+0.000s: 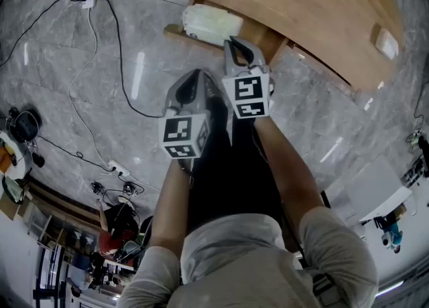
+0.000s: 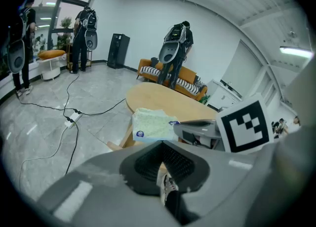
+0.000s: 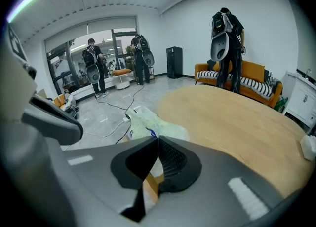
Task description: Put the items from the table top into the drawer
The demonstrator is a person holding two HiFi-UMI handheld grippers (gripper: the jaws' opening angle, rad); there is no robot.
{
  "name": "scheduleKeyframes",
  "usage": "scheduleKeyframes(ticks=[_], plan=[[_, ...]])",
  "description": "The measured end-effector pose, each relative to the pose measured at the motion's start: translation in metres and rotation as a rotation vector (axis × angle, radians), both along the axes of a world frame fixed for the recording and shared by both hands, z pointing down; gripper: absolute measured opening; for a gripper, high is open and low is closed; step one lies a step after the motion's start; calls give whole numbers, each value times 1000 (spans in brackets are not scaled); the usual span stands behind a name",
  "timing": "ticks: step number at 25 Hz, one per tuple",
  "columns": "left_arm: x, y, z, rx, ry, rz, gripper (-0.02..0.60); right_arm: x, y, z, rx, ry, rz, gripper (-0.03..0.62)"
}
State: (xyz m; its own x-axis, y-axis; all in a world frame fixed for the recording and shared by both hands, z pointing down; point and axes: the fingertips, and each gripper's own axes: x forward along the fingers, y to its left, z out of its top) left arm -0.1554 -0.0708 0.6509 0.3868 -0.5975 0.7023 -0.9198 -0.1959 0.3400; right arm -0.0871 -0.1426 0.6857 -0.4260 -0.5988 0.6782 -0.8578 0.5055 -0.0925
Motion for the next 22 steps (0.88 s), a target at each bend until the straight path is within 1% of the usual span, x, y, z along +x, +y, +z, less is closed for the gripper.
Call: scheduleKeyframes(ticks=[14, 18, 22], plan=[[-1, 3, 18, -24, -3, 32, 20, 6, 7, 43, -52, 23, 39, 9], [-3, 1, 26, -31, -7, 28, 20, 5, 3, 58, -64, 24, 35, 9], [-3, 1, 33, -38, -7, 23, 20, 5, -1, 70, -75, 20, 53, 9]])
